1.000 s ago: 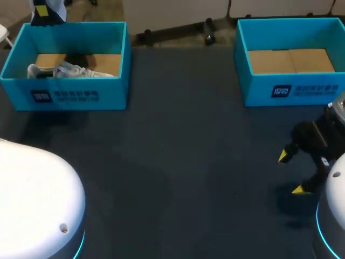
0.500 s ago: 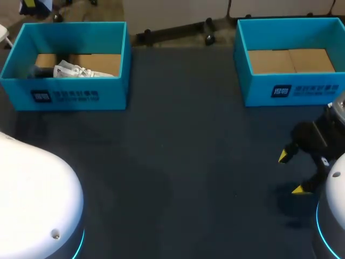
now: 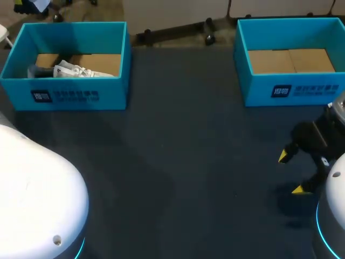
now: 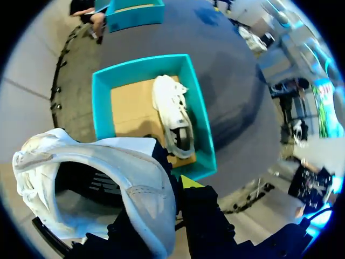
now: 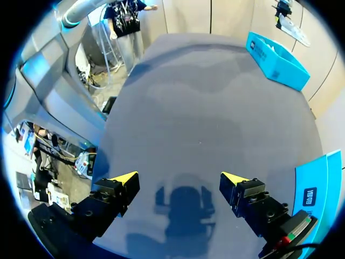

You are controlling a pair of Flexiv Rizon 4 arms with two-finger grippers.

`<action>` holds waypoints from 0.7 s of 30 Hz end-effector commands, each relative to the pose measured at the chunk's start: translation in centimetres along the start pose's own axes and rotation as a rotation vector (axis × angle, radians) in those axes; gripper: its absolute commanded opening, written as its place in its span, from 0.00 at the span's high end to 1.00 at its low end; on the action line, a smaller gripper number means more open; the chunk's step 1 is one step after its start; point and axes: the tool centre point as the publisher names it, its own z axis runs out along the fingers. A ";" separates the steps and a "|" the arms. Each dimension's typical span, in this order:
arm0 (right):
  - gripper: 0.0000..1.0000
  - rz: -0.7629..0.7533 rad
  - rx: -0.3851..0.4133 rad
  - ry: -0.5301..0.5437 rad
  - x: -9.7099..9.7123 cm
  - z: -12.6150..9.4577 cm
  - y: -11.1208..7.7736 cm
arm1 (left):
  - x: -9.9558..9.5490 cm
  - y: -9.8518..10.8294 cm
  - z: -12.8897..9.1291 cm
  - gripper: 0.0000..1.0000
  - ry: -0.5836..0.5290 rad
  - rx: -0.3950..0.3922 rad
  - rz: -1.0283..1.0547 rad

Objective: Take the shoe out of the shoebox, open the shoe tongue, remove and reinsert the insole, then place the shoe into the shoebox

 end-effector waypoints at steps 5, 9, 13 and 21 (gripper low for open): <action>0.00 0.000 0.003 0.000 0.0 0.1 0.0 | 3.2 0.0 0.2 1.00 -0.011 -0.344 0.652; 0.00 0.000 0.003 0.000 0.0 0.1 0.0 | 3.2 0.0 0.2 1.00 -0.011 -0.344 0.652; 0.00 0.000 0.003 0.000 0.0 0.1 0.0 | 3.2 0.0 0.2 1.00 -0.011 -0.344 0.652; 0.00 0.000 0.003 0.000 0.0 0.1 0.0 | 2.3 -0.1 0.6 1.00 -0.121 -0.321 0.940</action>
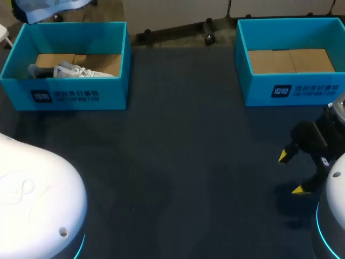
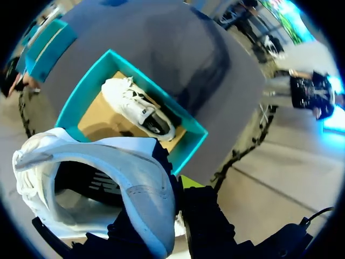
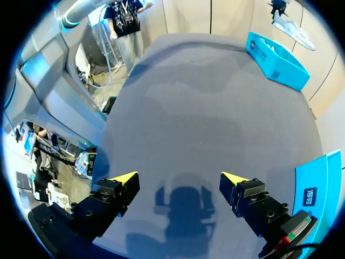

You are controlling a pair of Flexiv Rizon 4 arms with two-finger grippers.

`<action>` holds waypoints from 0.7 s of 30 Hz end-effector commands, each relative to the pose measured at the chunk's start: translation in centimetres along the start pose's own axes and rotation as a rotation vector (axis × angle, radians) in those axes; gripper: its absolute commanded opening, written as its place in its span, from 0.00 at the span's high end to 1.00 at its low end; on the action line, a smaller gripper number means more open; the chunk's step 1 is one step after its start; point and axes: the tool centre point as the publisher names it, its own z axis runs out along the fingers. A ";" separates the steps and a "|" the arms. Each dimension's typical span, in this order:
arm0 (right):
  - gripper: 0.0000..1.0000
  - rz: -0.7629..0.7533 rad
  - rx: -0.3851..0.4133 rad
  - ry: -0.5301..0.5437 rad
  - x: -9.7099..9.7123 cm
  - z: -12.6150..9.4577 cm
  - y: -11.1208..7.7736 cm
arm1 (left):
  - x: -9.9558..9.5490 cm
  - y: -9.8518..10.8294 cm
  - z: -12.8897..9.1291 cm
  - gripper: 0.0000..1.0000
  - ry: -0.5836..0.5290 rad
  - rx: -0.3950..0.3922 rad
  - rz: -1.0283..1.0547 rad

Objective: Take the shoe out of the shoebox, open the shoe tongue, remove and reinsert the insole, then place the shoe into the shoebox

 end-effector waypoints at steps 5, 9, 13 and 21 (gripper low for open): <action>0.00 0.000 0.003 -0.001 0.0 0.1 0.0 | 0.1 1.2 1.5 1.00 -0.166 -0.161 0.442; 0.00 0.000 0.003 -0.001 0.0 0.1 0.0 | 0.2 1.7 2.2 1.00 -0.210 -0.215 0.571; 0.00 0.000 0.003 -0.001 0.0 0.1 0.0 | 0.2 1.6 3.1 1.00 -0.222 -0.259 0.695; 0.00 0.000 0.003 -0.001 0.0 0.1 0.0 | 0.3 2.1 3.6 1.00 -0.202 -0.302 0.758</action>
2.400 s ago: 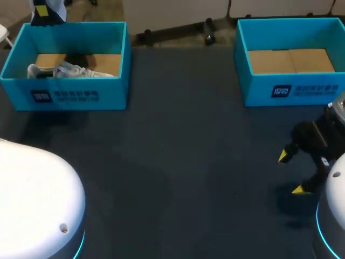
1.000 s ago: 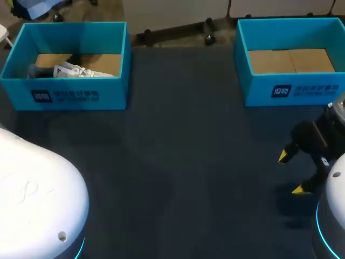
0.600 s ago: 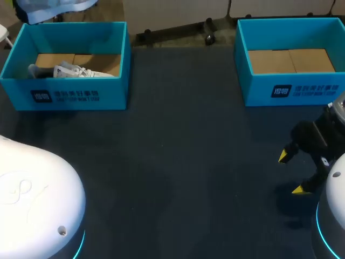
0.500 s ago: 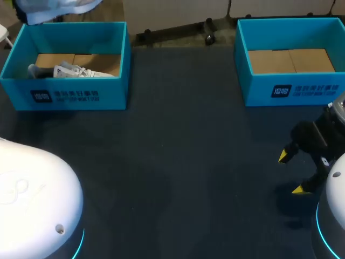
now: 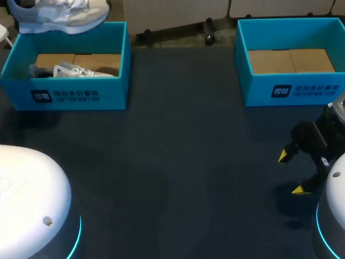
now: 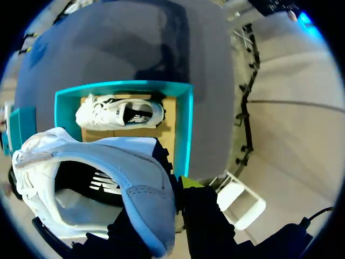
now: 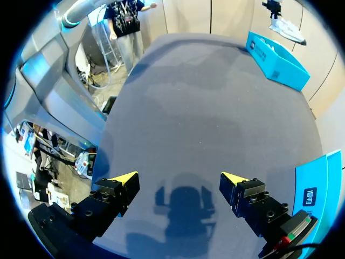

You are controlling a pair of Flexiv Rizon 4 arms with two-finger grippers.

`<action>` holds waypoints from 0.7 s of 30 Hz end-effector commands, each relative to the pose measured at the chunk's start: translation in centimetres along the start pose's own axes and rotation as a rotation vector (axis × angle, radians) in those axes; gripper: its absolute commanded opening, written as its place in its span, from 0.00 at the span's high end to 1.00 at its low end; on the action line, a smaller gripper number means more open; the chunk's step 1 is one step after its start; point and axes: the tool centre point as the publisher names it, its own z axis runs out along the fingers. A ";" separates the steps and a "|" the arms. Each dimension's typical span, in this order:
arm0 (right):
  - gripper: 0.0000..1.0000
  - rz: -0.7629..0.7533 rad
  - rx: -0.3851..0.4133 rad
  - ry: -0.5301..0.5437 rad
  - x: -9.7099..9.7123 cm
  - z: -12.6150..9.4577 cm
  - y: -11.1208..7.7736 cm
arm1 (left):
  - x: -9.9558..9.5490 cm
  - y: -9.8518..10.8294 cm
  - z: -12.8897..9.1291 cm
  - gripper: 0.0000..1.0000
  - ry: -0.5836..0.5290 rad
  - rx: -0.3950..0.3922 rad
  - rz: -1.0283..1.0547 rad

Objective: Take the shoe out of the shoebox, open the shoe tongue, remove and reinsert the insole, then place the shoe into the shoebox

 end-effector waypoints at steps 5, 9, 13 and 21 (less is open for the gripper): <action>0.00 0.000 0.003 -0.001 0.0 0.1 0.0 | 0.4 -0.8 0.0 1.00 -0.030 -0.108 0.118; 0.00 0.000 0.003 -0.001 0.0 0.1 0.0 | -0.2 0.0 1.2 1.00 -0.008 -0.088 0.108; 0.00 0.000 0.003 -0.001 0.0 0.1 0.0 | -0.3 0.7 2.9 1.00 0.003 -0.053 0.115; 0.00 0.000 0.003 -0.001 0.0 0.1 0.0 | -0.4 1.2 6.7 1.00 0.035 0.023 0.104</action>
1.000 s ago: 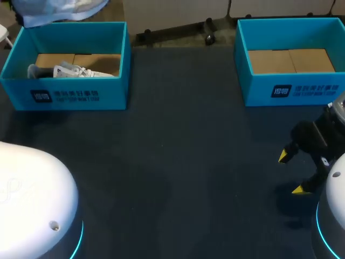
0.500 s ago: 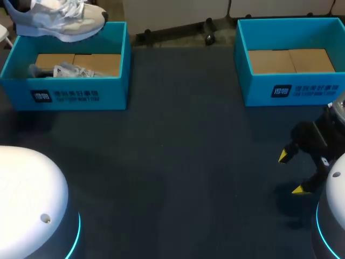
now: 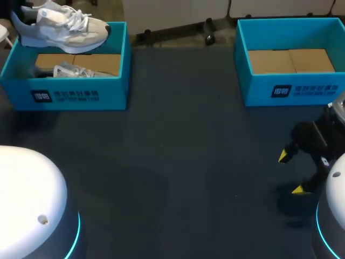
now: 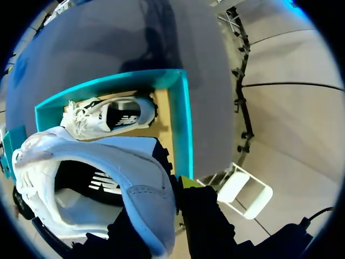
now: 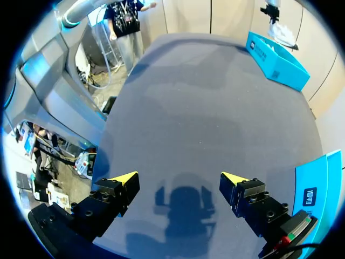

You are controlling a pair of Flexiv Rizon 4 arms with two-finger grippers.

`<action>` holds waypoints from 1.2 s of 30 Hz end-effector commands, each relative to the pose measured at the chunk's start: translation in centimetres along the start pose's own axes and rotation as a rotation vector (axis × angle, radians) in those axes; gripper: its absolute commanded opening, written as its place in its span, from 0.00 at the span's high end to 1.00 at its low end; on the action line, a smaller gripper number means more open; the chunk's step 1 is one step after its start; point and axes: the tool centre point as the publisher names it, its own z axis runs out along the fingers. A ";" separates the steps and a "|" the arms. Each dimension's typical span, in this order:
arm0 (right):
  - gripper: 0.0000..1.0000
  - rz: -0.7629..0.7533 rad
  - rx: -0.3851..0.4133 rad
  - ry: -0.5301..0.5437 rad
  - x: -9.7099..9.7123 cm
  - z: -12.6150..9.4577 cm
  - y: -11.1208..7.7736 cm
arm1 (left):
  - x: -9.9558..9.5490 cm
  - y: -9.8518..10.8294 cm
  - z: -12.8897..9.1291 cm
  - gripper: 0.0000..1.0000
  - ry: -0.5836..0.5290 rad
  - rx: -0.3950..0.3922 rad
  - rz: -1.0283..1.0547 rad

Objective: Take the shoe out of the shoebox, open the shoe tongue, remove and reinsert the insole, then place the shoe into the shoebox

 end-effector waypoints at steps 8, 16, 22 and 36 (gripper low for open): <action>0.00 0.000 0.003 -0.001 0.0 0.1 0.0 | 0.6 1.3 3.0 1.00 0.005 0.092 0.000; 0.00 0.000 0.003 -0.001 0.0 0.1 0.0 | 1.3 3.3 3.5 1.00 0.011 0.083 -0.035; 0.00 0.000 0.003 -0.001 0.0 0.1 0.0 | 1.1 4.0 5.4 1.00 0.029 0.088 -0.053; 0.00 0.000 0.003 -0.001 0.0 0.1 0.0 | 1.1 4.2 6.2 1.00 0.035 0.110 -0.063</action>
